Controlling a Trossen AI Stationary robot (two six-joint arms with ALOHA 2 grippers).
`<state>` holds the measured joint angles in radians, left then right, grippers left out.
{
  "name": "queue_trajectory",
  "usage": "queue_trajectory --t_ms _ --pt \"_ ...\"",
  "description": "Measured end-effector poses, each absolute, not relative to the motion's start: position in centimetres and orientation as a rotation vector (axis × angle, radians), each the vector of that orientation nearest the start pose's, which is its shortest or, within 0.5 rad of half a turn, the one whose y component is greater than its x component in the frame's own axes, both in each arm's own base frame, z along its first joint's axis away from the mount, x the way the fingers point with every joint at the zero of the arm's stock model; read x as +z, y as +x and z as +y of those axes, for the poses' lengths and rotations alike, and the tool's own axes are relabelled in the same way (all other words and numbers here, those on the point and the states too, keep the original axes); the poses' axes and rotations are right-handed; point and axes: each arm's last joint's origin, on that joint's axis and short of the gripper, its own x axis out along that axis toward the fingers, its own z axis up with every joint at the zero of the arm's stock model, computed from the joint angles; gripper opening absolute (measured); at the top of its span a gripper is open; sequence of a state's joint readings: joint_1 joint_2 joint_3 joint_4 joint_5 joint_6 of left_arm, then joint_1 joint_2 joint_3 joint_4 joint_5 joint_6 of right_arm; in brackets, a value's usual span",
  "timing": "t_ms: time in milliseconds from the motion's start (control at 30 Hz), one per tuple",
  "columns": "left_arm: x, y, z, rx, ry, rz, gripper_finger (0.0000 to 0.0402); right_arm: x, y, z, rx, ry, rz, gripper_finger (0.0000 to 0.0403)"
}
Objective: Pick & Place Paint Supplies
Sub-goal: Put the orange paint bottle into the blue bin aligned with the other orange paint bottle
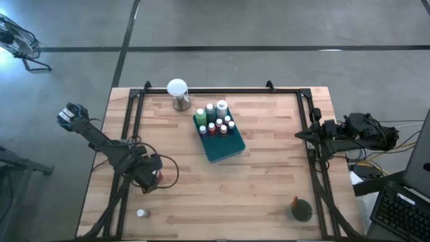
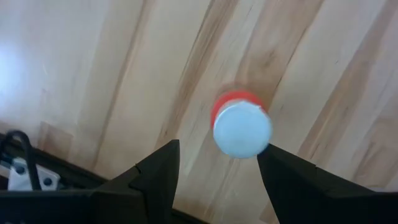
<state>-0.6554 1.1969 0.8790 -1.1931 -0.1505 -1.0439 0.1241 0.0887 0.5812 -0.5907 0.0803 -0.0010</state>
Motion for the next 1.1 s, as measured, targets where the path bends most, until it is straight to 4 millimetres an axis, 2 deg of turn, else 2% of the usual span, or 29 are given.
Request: queue_trajectory --t_ms 267,567,900,1100 --pt "22.7 15.4 -10.5 0.288 -0.29 1.37 0.022 28.6 4.1 0.3 0.044 -0.011 0.097 0.0008" --pt "22.5 15.5 -10.2 0.296 -0.283 1.377 0.022 28.6 4.1 0.3 0.044 -0.011 0.097 0.0008" --pt "22.5 15.7 -10.1 0.296 -0.303 1.374 0.0188 28.6 4.1 0.3 0.044 -0.011 0.097 0.0008" --pt "22.5 15.9 -10.1 0.293 -0.319 1.363 0.0183 28.6 4.1 0.3 0.044 -0.011 0.098 0.0008"
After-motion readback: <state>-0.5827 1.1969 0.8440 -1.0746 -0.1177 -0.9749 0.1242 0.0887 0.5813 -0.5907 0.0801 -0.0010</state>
